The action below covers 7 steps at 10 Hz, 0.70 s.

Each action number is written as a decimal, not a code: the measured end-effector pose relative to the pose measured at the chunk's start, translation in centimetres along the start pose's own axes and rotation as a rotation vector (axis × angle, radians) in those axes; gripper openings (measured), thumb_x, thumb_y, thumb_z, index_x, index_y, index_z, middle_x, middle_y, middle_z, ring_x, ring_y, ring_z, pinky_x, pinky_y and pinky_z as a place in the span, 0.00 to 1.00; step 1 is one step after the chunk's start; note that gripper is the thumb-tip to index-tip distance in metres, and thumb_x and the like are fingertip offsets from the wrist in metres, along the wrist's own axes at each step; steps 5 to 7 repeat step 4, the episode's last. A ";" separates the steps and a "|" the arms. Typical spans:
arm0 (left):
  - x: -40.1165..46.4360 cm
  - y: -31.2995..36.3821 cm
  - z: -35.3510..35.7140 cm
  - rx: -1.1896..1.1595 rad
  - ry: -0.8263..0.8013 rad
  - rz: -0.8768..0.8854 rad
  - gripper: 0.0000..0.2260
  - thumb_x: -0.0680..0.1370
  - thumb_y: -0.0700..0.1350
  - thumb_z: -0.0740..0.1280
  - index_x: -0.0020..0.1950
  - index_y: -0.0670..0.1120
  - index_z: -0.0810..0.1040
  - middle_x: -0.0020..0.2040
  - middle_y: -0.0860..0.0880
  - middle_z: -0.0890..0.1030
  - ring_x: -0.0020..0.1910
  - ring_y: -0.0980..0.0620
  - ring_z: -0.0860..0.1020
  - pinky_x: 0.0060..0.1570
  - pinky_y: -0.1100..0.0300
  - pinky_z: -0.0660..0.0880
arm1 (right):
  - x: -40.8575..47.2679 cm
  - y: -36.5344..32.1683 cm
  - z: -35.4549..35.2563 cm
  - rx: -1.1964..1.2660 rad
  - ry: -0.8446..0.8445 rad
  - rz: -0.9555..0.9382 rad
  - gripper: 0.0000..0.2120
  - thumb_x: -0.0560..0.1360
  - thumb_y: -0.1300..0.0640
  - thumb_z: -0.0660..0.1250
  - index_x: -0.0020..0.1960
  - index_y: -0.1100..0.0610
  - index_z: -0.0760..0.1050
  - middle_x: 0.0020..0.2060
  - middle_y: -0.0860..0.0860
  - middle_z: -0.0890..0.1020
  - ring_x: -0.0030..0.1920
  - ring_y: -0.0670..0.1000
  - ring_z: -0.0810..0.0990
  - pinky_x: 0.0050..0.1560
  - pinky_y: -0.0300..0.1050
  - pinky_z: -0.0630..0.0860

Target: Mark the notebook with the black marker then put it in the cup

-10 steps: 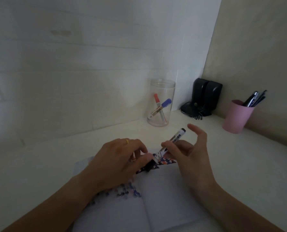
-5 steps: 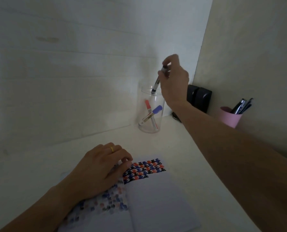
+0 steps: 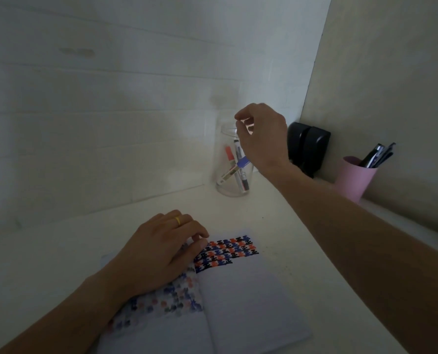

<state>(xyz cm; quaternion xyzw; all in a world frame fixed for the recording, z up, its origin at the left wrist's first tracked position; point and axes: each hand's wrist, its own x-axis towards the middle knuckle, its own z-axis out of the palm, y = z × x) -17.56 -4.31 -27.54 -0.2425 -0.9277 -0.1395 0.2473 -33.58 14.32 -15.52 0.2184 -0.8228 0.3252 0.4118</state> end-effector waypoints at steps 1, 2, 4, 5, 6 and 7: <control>-0.1 0.0 0.0 -0.002 -0.006 0.008 0.14 0.83 0.56 0.56 0.55 0.54 0.80 0.48 0.58 0.83 0.46 0.57 0.77 0.45 0.56 0.77 | -4.9 -1.1 -2.2 0.074 -0.057 -0.025 0.06 0.76 0.60 0.69 0.51 0.55 0.83 0.48 0.50 0.85 0.44 0.47 0.84 0.49 0.51 0.83; 0.1 0.0 -0.2 0.004 -0.026 0.005 0.14 0.83 0.57 0.56 0.55 0.54 0.80 0.48 0.57 0.82 0.46 0.57 0.77 0.45 0.56 0.77 | -10.9 -1.6 -4.1 0.093 -0.204 0.053 0.06 0.78 0.57 0.69 0.54 0.51 0.82 0.48 0.45 0.85 0.45 0.44 0.82 0.49 0.46 0.83; 0.0 0.1 -0.2 0.016 -0.002 -0.007 0.14 0.82 0.58 0.57 0.55 0.54 0.80 0.50 0.57 0.82 0.49 0.57 0.77 0.46 0.59 0.76 | -18.0 -0.1 -4.7 -0.077 -0.426 0.137 0.09 0.80 0.51 0.66 0.58 0.49 0.80 0.55 0.46 0.82 0.53 0.46 0.79 0.56 0.46 0.79; 0.0 0.1 -0.2 0.016 -0.002 -0.007 0.14 0.82 0.58 0.57 0.55 0.54 0.80 0.50 0.57 0.82 0.49 0.57 0.77 0.46 0.59 0.76 | -18.0 -0.1 -4.7 -0.077 -0.426 0.137 0.09 0.80 0.51 0.66 0.58 0.49 0.80 0.55 0.46 0.82 0.53 0.46 0.79 0.56 0.46 0.79; 0.0 0.1 -0.2 0.016 -0.002 -0.007 0.14 0.82 0.58 0.57 0.55 0.54 0.80 0.50 0.57 0.82 0.49 0.57 0.77 0.46 0.59 0.76 | -18.0 -0.1 -4.7 -0.077 -0.426 0.137 0.09 0.80 0.51 0.66 0.58 0.49 0.80 0.55 0.46 0.82 0.53 0.46 0.79 0.56 0.46 0.79; 0.0 0.1 -0.2 0.016 -0.002 -0.007 0.14 0.82 0.58 0.57 0.55 0.54 0.80 0.50 0.57 0.82 0.49 0.57 0.77 0.46 0.59 0.76 | -18.0 -0.1 -4.7 -0.077 -0.426 0.137 0.09 0.80 0.51 0.66 0.58 0.49 0.80 0.55 0.46 0.82 0.53 0.46 0.79 0.56 0.46 0.79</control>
